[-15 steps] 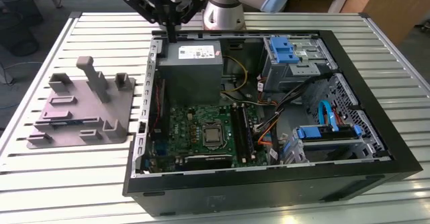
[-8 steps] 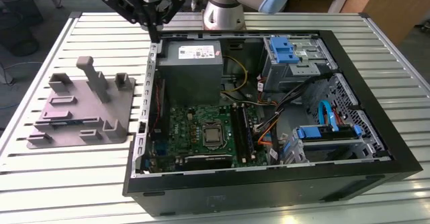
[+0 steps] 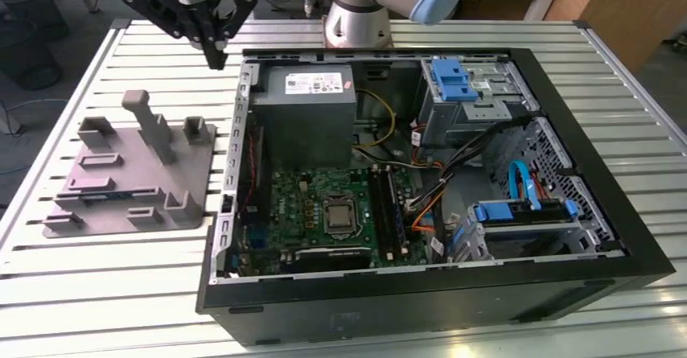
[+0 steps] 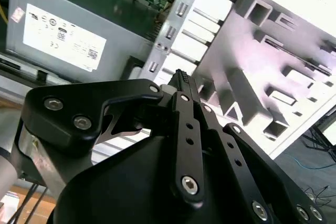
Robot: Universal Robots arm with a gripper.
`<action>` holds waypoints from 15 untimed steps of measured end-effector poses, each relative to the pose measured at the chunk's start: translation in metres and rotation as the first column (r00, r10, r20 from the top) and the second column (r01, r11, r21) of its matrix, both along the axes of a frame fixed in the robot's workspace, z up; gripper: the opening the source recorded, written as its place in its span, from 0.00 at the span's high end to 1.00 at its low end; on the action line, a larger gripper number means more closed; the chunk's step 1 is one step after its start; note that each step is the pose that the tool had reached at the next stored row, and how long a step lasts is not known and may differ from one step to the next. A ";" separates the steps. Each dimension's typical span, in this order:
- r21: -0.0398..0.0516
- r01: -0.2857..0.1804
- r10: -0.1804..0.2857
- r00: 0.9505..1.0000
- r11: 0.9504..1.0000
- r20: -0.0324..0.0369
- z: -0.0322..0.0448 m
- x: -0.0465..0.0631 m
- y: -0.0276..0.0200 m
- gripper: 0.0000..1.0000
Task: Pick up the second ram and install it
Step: 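Reach for the second ram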
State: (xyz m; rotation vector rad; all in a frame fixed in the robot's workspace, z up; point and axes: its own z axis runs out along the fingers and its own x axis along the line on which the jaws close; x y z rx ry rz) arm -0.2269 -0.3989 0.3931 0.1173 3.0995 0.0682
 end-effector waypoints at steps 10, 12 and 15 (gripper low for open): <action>0.000 0.000 0.000 1.000 1.000 0.001 -0.0004 -0.044 0.0000 0.90; 0.000 0.000 0.000 1.000 1.000 0.001 -0.0004 -0.052 0.0000 0.90; 0.000 0.000 0.000 1.000 1.000 0.002 -0.0007 -0.066 0.0000 0.90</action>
